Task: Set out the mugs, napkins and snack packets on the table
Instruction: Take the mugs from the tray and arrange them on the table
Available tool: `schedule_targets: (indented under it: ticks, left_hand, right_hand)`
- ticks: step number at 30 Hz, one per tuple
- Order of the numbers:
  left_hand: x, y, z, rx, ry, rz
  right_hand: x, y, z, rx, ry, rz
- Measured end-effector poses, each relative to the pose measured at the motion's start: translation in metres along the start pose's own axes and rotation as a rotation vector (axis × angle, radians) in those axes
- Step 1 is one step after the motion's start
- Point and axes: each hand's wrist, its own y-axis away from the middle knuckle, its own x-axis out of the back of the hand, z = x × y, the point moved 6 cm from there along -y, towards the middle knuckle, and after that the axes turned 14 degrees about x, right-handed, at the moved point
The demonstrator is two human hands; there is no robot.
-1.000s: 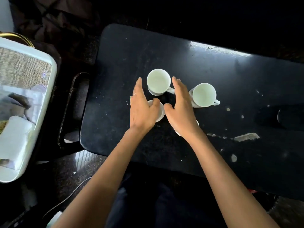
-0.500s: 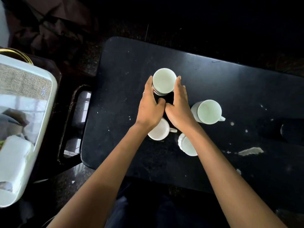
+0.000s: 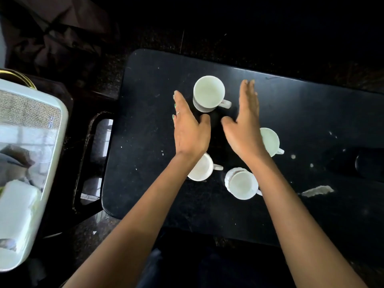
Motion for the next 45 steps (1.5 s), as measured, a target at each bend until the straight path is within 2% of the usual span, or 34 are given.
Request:
schedule_targets:
  ticks: [3,6,10,13,18,26,35,43,45]
  left_hand:
    - [-0.008,0.026,0.003,0.039,0.088,-0.014]
    - [-0.032,0.053,0.004,0.021,0.122,-0.118]
    - [-0.071,0.075,-0.003,0.030,0.046,-0.303]
    - [-0.090,0.083,-0.007,0.029,-0.043,-0.345]
    - [-0.100,0.082,-0.008,0.025,-0.064,-0.316]
    - [-0.106,0.064,0.002,-0.016,0.012,-0.278]
    - [-0.108,0.042,0.025,-0.078,0.070,-0.210]
    - [-0.105,0.031,0.028,-0.075,0.109,-0.190]
    - [-0.104,0.033,0.026,-0.068,0.094,-0.187]
  right_hand:
    - [0.031,0.020,0.009,-0.050,-0.016,0.142]
    - [0.053,0.047,0.024,-0.136,-0.052,0.213]
    - [0.065,0.081,0.048,-0.254,-0.102,0.266]
    - [0.062,0.098,0.063,-0.327,-0.164,0.288]
    - [0.044,0.102,0.075,-0.355,-0.243,0.193]
    - [0.044,0.069,0.075,-0.281,-0.272,0.126]
    - [0.046,0.033,0.065,-0.194,-0.154,0.063]
    - [0.045,0.021,0.058,-0.179,-0.146,0.074]
    - [0.047,0.023,0.055,-0.172,-0.176,0.136]
